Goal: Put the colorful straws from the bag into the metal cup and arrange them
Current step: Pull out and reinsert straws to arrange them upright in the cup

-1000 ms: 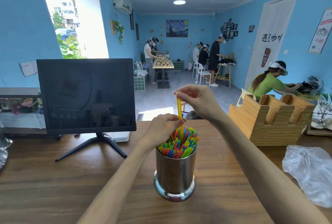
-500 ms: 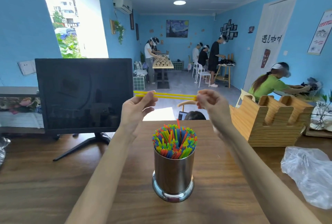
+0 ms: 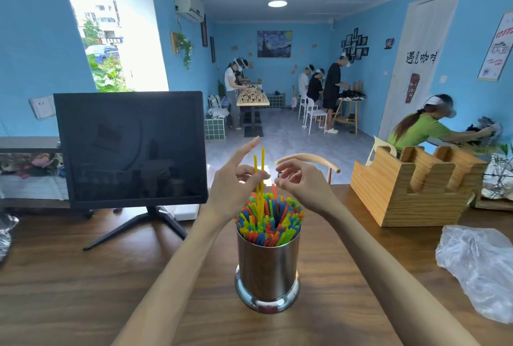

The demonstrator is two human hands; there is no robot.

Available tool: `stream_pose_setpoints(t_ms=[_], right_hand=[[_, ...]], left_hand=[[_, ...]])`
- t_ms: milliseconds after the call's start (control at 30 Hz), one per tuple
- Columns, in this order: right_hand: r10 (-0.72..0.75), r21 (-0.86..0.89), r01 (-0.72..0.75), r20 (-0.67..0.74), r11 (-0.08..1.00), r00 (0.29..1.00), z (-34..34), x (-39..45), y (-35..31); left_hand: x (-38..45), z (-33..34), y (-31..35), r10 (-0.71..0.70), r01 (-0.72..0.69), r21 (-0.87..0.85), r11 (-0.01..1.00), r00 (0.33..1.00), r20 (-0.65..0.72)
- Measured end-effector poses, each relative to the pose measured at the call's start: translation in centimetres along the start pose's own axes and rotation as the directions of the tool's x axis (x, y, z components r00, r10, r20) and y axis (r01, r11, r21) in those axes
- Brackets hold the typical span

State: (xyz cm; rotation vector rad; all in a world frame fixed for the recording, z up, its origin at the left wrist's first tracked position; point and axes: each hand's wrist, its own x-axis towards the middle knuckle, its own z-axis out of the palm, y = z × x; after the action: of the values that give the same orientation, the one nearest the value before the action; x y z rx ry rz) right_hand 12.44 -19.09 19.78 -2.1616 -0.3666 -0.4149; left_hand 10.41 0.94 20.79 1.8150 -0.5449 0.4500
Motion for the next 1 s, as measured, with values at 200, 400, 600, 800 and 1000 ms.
stream_pose_setpoints(t_ms=[200,400,600,800,1000], right_hand=[[0.045,-0.113,-0.034,0.096,0.993,0.994,1.3,0.6,1.7],[-0.017,0.072,0.020,-0.050,0.997,0.999,-0.8,1.3,-1.1],[-0.141,0.310,0.264,-0.366,0.913,0.920,-3.6,1.0,-6.1],[-0.015,0.543,0.346,-0.522,0.765,0.853,-4.2,0.1,-7.2],[0.291,0.860,0.173,-0.343,0.481,0.893,-3.0,-0.6,-5.8]], left_hand=[[-1.3,1.3,-2.5,0.000,-0.022,0.280,0.960,0.997,0.081],[-1.6,1.4,-3.0,-0.070,0.032,0.371,0.928,0.994,0.088],[-1.4,1.4,-2.3,-0.112,0.071,0.377,0.923,0.990,0.087],[-0.5,0.6,-0.7,-0.097,0.111,0.087,0.990,0.984,-0.152],[0.9,-1.2,1.7,-0.138,-0.020,-0.375,0.927,0.910,-0.390]])
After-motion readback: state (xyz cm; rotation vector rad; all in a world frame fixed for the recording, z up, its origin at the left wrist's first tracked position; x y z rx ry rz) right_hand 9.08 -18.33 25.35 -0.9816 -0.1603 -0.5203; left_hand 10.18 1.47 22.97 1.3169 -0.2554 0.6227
